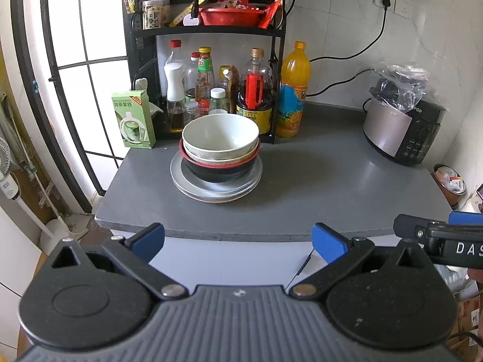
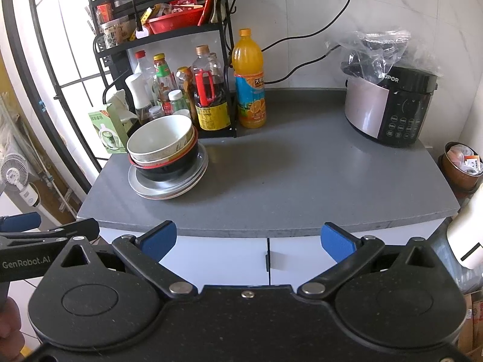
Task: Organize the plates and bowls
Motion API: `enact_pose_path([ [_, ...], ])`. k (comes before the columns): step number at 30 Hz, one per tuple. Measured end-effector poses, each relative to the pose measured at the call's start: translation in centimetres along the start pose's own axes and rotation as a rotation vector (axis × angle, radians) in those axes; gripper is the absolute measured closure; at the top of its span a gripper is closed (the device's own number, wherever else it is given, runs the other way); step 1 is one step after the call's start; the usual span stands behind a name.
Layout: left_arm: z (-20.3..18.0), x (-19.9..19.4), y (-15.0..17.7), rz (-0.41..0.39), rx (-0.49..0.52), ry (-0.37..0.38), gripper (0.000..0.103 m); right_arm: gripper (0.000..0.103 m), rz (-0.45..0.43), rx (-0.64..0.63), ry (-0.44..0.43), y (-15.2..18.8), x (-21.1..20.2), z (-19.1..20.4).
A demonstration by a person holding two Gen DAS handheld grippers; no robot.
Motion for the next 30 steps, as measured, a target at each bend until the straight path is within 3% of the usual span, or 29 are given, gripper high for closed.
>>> enact_pose_path([
  [30, -1.3, -0.2, -0.1, -0.015, 0.009, 0.000, 0.000, 0.000, -0.007, 0.021, 0.014, 0.4, -0.6, -1.9],
])
Point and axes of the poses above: each gripper's, at about its wrist camera, not at the fingertips, and x roughly the way its jaws point, z to its left, y to its underside, the point moved 9 cm from there along x, roughly the way its jaws point, and after that the axes turned 6 degrees about -z, right-handed, at the moved point
